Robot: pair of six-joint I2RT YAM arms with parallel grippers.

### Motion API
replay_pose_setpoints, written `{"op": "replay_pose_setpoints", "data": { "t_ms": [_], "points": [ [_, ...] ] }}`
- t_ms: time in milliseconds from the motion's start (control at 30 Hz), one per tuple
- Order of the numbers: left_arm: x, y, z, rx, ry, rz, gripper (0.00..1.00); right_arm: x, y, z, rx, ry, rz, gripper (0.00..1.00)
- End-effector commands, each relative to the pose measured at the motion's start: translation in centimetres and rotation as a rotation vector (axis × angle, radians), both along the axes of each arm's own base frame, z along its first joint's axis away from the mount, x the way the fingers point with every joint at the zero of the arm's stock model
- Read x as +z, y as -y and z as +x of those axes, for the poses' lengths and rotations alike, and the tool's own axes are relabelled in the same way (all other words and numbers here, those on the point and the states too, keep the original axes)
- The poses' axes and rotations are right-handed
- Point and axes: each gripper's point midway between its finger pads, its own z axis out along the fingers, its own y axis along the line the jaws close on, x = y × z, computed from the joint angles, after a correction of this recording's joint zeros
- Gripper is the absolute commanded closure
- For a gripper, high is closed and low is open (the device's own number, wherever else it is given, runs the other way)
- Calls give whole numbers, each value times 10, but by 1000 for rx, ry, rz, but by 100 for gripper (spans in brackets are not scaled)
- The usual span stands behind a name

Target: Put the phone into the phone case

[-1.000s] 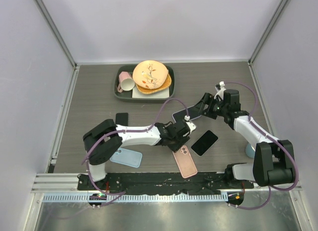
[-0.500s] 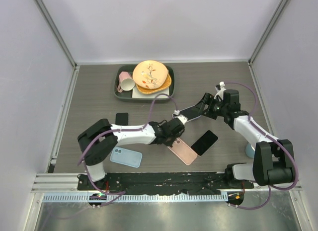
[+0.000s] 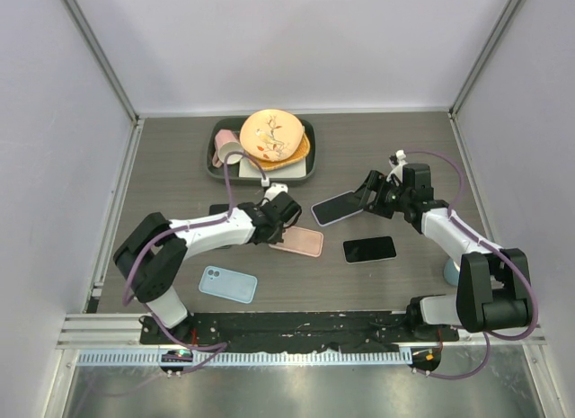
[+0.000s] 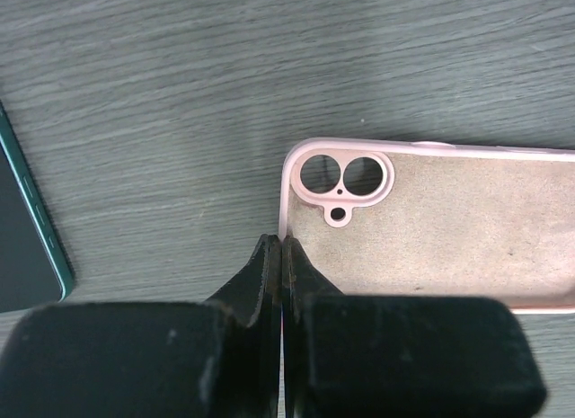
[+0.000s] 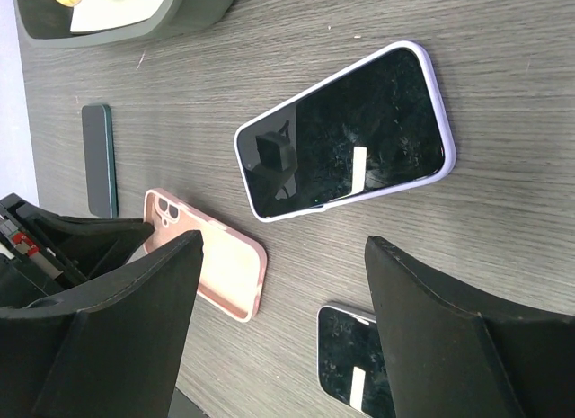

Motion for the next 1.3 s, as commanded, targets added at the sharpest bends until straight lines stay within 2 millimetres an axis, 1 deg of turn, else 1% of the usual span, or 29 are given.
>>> {"op": "replay_pose_setpoints", "data": {
  "t_ms": [0, 167, 200, 267, 300, 367, 400, 433, 500, 533, 567, 600, 733, 800, 900, 1000, 1033, 1067, 1100, 1133, 1167, 1200, 1233, 1267],
  "points": [
    [9, -16, 4, 109, 19, -2, 100, 1, 3, 4, -1, 23, -24, 22],
    [14, -31, 2, 156, 33, 9, 100, 0, 4, 3, -3, 18, -30, 22],
    [20, -31, 2, 159, 44, -9, 100, -1, 4, 3, -3, 17, -30, 22],
    [22, -32, 0, 163, 49, -18, 99, -2, 3, 3, -2, 13, -29, 22],
    [27, -31, 0, 161, 58, -36, 93, -2, 3, 3, -2, 15, -29, 21],
    [30, -30, 0, 148, 61, -45, 84, -1, 4, 4, -3, 16, -27, 22],
    [31, -27, -1, 128, 55, -58, 57, -1, 3, 4, 1, 17, -27, 22],
    [35, -28, -2, 117, 62, -61, 41, -1, 3, 4, -1, 16, -27, 22],
    [37, -28, -3, 109, 68, -70, 19, 1, 3, 5, -1, 20, -25, 22],
    [43, -27, -2, 103, 84, -85, 17, 0, 3, 4, 0, 19, -26, 22],
    [43, -28, -2, 102, 90, -89, 14, 1, 3, 4, 1, 19, -25, 22],
    [46, -27, -3, 94, 96, -98, 13, 1, 3, 4, 1, 20, -25, 21],
    [55, -24, -1, 71, 114, -119, 12, 1, 3, 4, 1, 17, -25, 22],
    [57, -22, -1, 59, 117, -126, 12, 1, 3, 4, 1, 17, -28, 21],
    [58, -13, -1, 24, 109, -156, 12, 0, 5, 2, -6, 11, -37, 22],
    [59, 4, -2, -36, 97, -220, 12, -5, 11, 0, -40, -12, -67, 22],
    [60, 11, 0, -55, 107, -251, 12, -7, 15, 0, -56, -20, -85, 22],
    [61, 22, -6, -100, 82, -296, 12, -11, 18, -3, -69, -44, -98, 22],
    [62, 27, -7, -128, 81, -317, 13, -14, 20, -5, -78, -56, -106, 22],
    [65, 37, -6, -155, 89, -362, 12, -13, 23, -6, -92, -61, -114, 22],
    [67, 47, -13, -198, 67, -411, 12, -19, 30, -11, -122, -87, -146, 22],
    [69, 53, -15, -228, 65, -439, 13, -20, 33, -13, -139, -91, -159, 22],
    [71, 60, -15, -251, 75, -474, 13, -18, 38, -15, -165, -82, -174, 22],
    [72, 64, -15, -266, 79, -492, 13, -23, 46, -20, -209, -105, -202, 22]
  ]
}}
